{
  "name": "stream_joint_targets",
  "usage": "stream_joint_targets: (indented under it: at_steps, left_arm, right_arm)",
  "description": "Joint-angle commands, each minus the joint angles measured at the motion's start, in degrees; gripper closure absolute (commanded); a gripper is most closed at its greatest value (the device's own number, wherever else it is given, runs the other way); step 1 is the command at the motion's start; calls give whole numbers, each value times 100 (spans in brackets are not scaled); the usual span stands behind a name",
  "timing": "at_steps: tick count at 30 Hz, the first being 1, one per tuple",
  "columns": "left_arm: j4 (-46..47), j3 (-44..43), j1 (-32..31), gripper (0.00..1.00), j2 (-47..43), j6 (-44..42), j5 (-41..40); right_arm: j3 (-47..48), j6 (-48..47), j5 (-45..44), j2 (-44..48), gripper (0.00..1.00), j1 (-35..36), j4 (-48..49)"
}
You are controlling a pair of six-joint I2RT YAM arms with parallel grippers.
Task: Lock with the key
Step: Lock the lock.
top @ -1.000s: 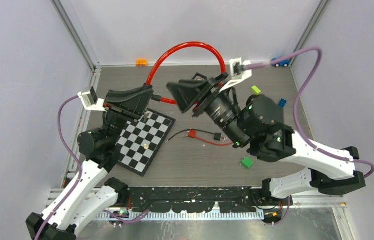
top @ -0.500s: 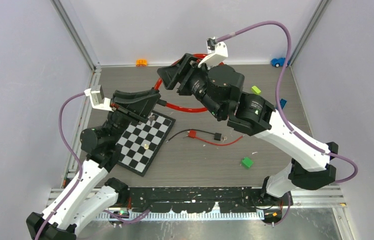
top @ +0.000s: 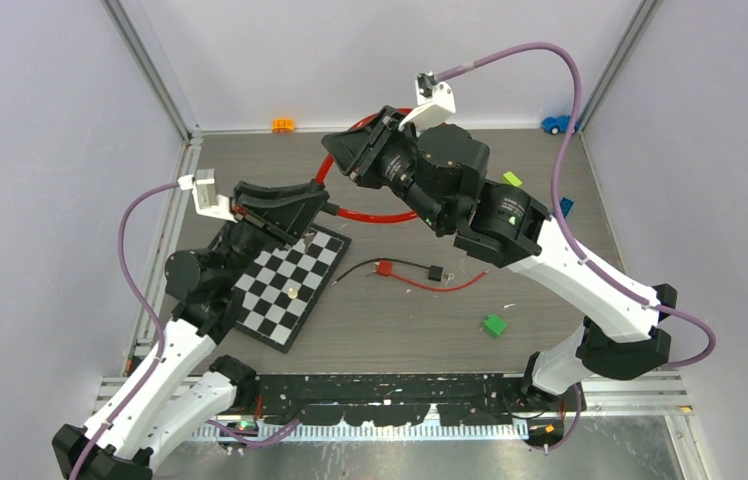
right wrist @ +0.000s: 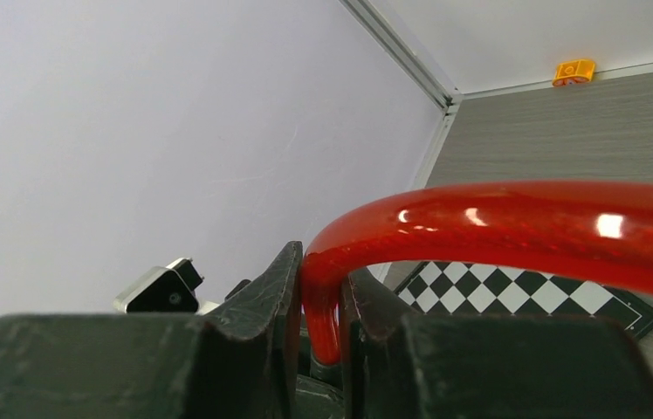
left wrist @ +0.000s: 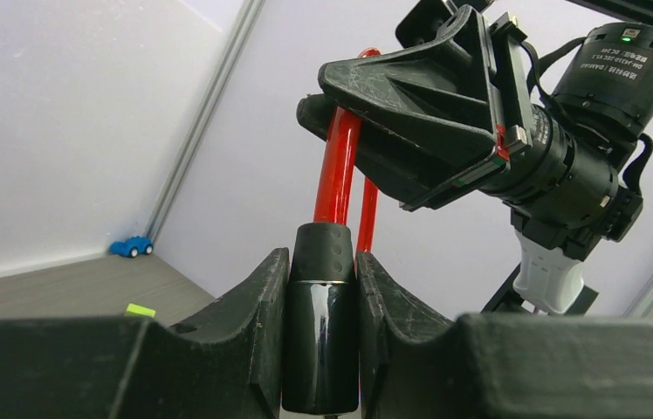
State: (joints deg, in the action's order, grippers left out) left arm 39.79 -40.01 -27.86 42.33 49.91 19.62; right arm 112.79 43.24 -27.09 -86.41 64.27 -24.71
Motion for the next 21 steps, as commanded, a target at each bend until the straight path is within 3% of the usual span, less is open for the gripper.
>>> stream_joint_targets:
  at_steps: [1,3,6,14,17,21]
  left_arm:
    - [68,-365,-18,100,-53,-264,110]
    - [-147,-481,-18,97,-11,-375,212]
    - [-481,-689,-18,74,49,-676,500]
    - [-1695,-1271,-18,40,27,-1679,915]
    - [-2115,-1455,-18,33,21,-1980,931]
    - [-2775,-1805,-18,33,95,-2543,927]
  right_arm:
    - [-49,-80,48,52,99,4,161]
    - [-100,-132,-15,64,99,-2,160]
    - [-108,-197,-142,57,99,-2,89]
    - [-46,-417,-393,9,99,-1,-193]
    - [-72,-484,-462,31,99,-1,-231]
    - [38,-606,-511,-1,99,-2,-413]
